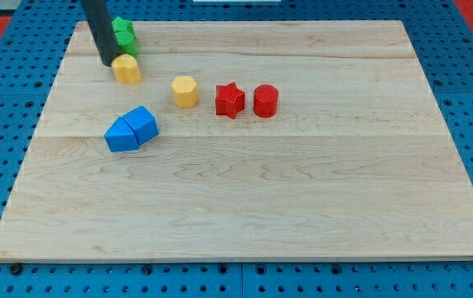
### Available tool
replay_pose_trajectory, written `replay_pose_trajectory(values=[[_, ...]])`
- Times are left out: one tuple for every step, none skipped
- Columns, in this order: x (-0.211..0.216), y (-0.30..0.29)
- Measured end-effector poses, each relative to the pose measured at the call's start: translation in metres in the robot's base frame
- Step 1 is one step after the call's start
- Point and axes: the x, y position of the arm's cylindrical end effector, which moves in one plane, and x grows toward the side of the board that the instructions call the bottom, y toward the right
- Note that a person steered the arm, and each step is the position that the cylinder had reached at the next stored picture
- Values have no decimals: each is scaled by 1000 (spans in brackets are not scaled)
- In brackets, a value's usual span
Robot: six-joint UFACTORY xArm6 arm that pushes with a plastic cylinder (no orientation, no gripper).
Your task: Keep yellow blocks on top left to red star
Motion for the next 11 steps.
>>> replay_pose_trajectory(values=[[14, -12], [15, -29], [37, 8], [31, 29], [10, 78], [4, 125], [33, 66], [89, 51], [111, 82], [107, 108], [74, 105]])
